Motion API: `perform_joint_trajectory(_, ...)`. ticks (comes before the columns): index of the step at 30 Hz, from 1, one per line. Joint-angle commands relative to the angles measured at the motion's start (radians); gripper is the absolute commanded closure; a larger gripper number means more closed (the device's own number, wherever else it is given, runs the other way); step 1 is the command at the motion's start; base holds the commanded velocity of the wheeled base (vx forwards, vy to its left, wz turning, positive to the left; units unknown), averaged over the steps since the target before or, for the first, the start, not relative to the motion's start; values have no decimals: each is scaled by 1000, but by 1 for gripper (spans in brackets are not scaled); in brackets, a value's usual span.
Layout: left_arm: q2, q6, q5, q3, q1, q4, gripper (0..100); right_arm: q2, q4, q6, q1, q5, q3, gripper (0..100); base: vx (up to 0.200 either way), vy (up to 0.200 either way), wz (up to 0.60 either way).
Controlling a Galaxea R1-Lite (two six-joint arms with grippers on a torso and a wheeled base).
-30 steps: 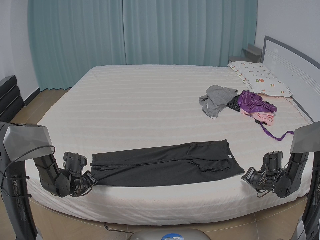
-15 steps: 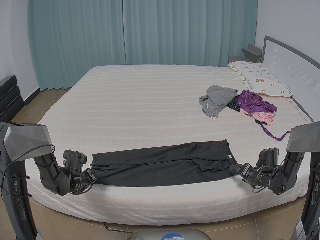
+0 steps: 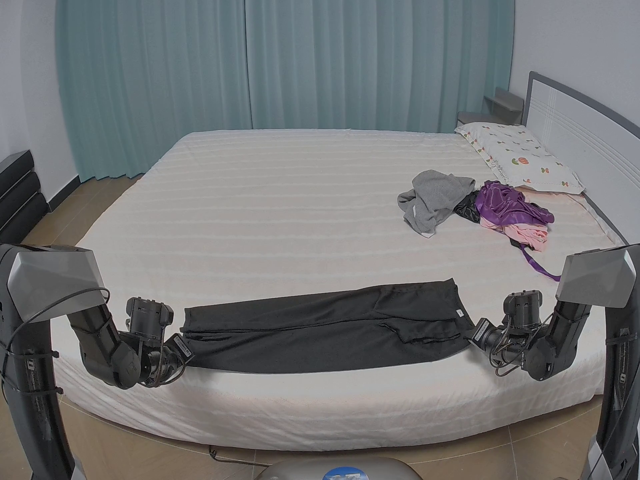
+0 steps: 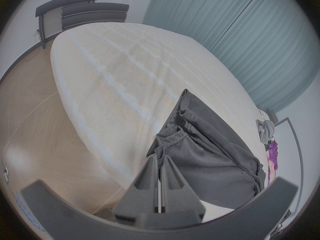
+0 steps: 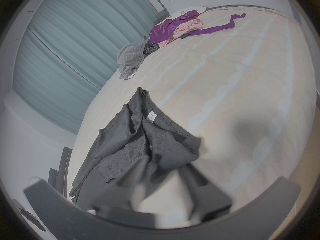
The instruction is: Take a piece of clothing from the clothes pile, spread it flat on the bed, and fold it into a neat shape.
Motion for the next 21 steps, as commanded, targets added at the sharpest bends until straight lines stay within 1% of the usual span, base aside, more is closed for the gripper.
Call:
perform_joint_trajectory(1, 2, -1, 0, -1, 0, -2, 100, 8, 0, 11, -8, 5, -7, 100, 0, 0, 0)
perform_joint_trajectory(5, 0, -1, -5, -15, 5, 2, 100, -27, 0, 41, -30, 24, 27, 100, 0, 0, 0)
perform_joint_trajectory(7, -3, -1, -5, -15, 8, 2, 100, -35, -2, 44, -30, 33, 42, 100, 0, 0, 0)
perform_joint_trajectory(10, -12, 1, -6, -15, 17, 2, 100, -82, -2, 53, -30, 68, 90, 100, 0, 0, 0)
perform_joint_trajectory(12, -17, 4, -6, -15, 23, 2, 100, -99, -3, 64, -31, 73, 111, 100, 0, 0, 0)
perform_joint_trajectory(18, -20, 7, -25, -13, 33, 8, 100, -139, -5, 60, -34, 74, 200, 100, 0, 0, 0)
perform_joint_trajectory(21, -17, 7, -28, -7, 31, 8, 100, -136, -5, 46, -33, 88, 228, 100, 0, 0, 0)
